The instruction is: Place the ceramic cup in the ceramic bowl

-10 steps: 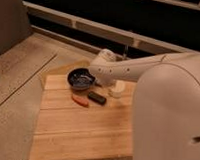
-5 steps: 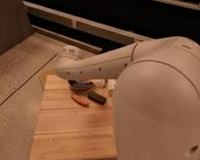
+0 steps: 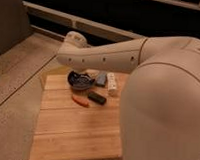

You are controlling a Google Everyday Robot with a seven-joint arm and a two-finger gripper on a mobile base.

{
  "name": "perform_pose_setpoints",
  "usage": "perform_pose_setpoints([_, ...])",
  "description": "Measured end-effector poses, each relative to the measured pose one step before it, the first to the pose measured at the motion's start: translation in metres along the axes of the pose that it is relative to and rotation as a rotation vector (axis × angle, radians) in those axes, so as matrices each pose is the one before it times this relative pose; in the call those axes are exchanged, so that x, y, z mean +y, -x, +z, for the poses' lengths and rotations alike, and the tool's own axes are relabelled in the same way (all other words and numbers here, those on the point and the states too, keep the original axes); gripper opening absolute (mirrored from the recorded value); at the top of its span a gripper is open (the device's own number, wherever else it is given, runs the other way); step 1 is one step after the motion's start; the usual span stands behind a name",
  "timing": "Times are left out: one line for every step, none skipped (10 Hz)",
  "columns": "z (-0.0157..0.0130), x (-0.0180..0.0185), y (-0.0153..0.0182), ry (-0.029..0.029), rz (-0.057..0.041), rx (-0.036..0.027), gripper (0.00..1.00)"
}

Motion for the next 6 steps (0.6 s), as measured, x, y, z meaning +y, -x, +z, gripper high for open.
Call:
perform_pose_setpoints([0.00109,-0.00516,0.00622,0.03716,-0.01992,-0.00729,0.00])
perform_pose_setpoints([0.00443,-0.00560,0.00303,0.03426,-0.01714,0.00491,0.00])
perform_pose_setpoints([0.00536,-0.00679,0.00136,0.02819,-0.01293,0.00993,0.00])
perform_pose_setpoints([0.01214,-0.01078,0.00017,0.03787,-0.02489,0.02659,0.00])
perform_pose_setpoints([0.00668,-0.00632,0.00012,0.01546,-0.01325,0.01661,0.00])
perform_pose_setpoints([0.01147,-0.01035,0.00150,0.01530,-0.02051,0.03262,0.00])
